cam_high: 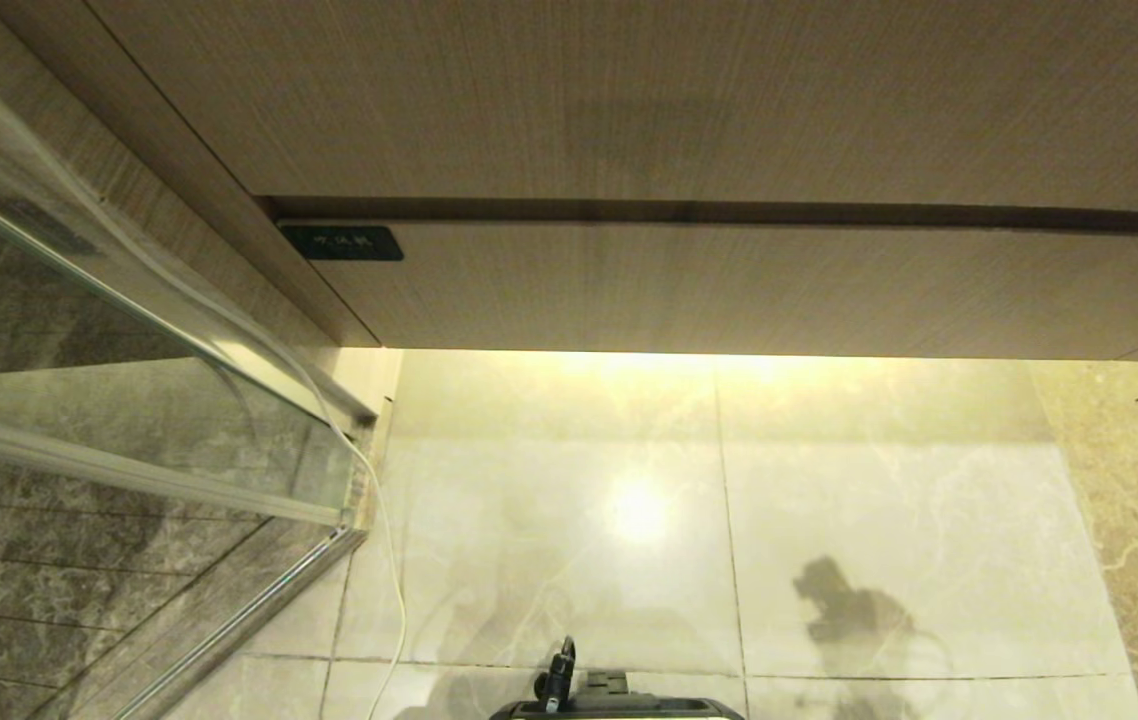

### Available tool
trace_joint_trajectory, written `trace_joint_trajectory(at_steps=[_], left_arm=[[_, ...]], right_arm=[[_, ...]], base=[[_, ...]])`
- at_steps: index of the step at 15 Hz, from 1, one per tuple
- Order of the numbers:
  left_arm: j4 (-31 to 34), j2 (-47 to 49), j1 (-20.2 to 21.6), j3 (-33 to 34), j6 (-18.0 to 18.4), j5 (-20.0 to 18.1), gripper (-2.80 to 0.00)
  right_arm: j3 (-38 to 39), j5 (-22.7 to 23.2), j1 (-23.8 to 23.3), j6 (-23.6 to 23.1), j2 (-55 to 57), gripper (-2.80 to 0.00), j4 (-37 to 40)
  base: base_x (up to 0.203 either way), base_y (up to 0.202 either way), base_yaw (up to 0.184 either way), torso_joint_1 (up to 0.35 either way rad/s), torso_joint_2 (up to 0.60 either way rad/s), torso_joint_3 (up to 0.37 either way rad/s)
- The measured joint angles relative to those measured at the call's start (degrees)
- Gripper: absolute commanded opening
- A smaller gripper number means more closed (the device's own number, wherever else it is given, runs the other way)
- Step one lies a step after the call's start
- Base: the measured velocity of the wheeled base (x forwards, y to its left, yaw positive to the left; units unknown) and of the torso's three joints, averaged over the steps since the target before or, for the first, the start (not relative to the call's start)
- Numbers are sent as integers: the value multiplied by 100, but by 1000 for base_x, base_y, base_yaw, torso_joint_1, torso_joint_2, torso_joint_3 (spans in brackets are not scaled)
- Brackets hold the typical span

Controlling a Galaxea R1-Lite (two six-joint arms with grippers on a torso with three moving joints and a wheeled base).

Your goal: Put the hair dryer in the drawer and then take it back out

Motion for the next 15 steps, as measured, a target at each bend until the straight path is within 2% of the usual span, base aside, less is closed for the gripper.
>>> trace_joint_trajectory(at_steps=[3, 8, 12, 15], left_arm=[[0, 0, 0, 0, 0, 0, -280], [0, 0, 0, 0, 0, -2, -280], [0, 0, 0, 0, 0, 0, -280], [0, 0, 0, 0, 0, 0, -280]], right_arm=[[1280, -10, 568, 679, -1478, -280, -617], [3008, -285, 1872, 1307, -3931, -280, -1073], [3585, -908, 2675, 1892, -5246, -280, -1152], [3745, -1239, 2778, 2072, -5590, -280, -1473]], base=[[0, 0, 0, 0, 0, 0], [0, 0, 0, 0, 0, 0], [0, 0, 0, 0, 0, 0], [0, 0, 0, 0, 0, 0]])
